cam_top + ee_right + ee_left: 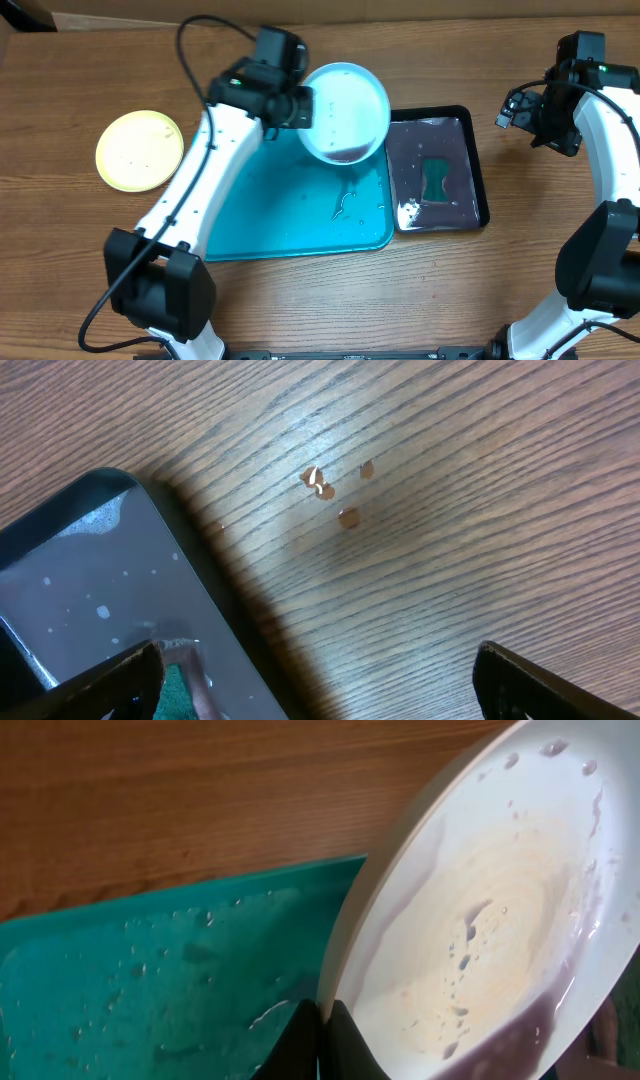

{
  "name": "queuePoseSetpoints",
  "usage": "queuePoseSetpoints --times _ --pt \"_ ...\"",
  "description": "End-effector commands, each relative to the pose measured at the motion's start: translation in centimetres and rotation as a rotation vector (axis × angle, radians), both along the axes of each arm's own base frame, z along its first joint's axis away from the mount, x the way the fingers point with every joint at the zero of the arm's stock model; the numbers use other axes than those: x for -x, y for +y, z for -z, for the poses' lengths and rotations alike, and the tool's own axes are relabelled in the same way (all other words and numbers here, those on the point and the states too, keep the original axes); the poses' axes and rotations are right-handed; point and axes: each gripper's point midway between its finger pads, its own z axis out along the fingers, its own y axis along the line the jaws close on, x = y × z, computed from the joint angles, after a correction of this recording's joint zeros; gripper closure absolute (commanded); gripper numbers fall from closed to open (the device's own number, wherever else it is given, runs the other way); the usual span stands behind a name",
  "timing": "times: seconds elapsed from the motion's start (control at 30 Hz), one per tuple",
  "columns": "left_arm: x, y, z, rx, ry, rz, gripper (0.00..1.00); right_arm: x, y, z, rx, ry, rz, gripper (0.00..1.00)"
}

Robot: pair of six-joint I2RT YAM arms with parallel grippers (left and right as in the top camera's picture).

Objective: Clean dirty plates on tray and stack at the side
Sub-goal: 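Lift the white plate with the left gripper and swing it leftward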

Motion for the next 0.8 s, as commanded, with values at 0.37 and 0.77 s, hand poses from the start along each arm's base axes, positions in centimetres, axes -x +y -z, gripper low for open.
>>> queuePoseSetpoints --times 0.37,0.77 --pt "0.3 -9.1 -5.4 -0.119 -0.338 0.032 0.96 -0.4 -0.2 -0.7 0.008 -0.025 0.003 0.0" --pt "1.1 -13.0 -7.4 -0.338 -0.556 0.082 0.96 -0.4 -0.2 -0.7 0.008 -0.025 0.003 0.0"
